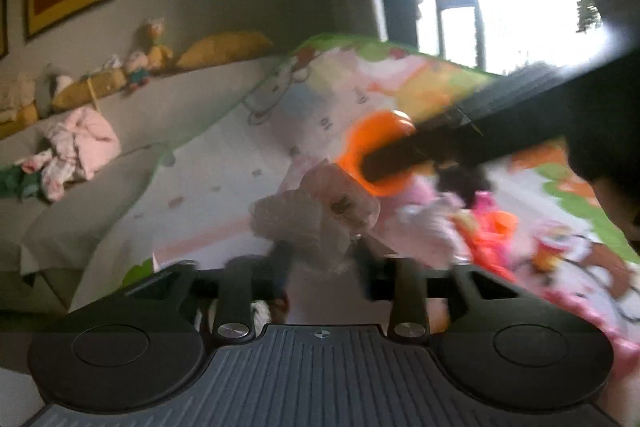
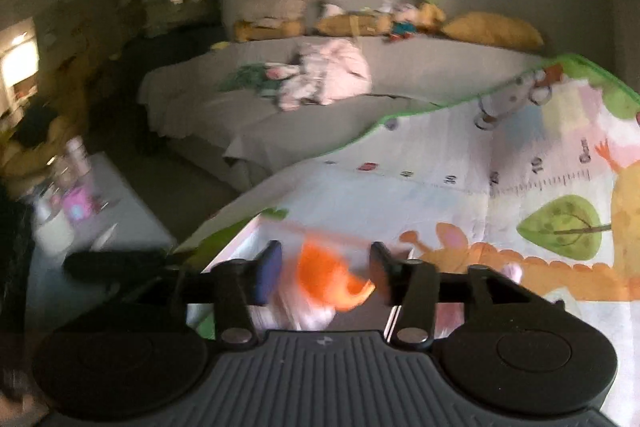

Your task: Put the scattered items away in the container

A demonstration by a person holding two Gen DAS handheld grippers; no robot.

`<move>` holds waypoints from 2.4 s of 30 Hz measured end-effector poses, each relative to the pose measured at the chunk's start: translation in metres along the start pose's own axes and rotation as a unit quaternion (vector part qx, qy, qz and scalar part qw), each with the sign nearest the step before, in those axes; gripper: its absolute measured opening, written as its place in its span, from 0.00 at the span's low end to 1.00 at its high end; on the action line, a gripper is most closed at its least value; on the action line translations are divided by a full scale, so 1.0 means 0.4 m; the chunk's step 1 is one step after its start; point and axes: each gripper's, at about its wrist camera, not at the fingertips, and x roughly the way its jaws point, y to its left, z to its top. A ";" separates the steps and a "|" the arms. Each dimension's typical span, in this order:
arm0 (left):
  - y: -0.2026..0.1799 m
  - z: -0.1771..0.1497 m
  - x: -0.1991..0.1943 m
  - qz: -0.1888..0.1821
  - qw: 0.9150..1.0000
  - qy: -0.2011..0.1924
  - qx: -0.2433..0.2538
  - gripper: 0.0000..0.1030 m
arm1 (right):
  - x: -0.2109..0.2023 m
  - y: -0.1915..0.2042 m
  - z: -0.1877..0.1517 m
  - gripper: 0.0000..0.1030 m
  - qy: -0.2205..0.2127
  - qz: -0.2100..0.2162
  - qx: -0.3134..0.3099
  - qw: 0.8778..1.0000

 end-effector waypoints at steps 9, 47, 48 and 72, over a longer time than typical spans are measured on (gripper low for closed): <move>-0.004 -0.048 -0.045 -0.054 0.998 0.015 -0.033 0.81 | 0.028 -0.147 -0.124 0.48 0.053 -0.101 0.063 0.991; -0.186 -0.190 -0.212 -0.139 0.987 0.083 0.025 0.94 | -0.351 -0.056 -0.243 0.64 0.000 -0.054 0.122 0.991; -0.194 -0.189 -0.225 -0.140 0.986 0.082 0.035 0.94 | -0.355 -0.052 -0.255 0.64 0.013 -0.045 0.129 0.991; -0.447 -0.213 -0.168 -0.133 0.967 0.103 0.192 0.91 | -0.211 -0.104 -0.427 0.72 0.149 -0.026 0.259 0.954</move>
